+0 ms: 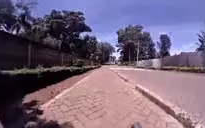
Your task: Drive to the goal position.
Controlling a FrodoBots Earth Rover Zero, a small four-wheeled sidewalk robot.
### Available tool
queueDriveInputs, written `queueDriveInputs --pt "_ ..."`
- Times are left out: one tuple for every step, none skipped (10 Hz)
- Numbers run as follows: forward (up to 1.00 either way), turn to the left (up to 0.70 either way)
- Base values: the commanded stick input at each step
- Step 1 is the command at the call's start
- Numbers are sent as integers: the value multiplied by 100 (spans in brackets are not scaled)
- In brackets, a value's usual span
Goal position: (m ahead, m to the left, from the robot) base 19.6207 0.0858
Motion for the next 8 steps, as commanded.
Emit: queueDriveInputs --pt "70 0" --pt "70 -18" --pt "70 -2" --pt "70 0" --pt "70 0" --pt "70 0" --pt "70 0" --pt "70 0"
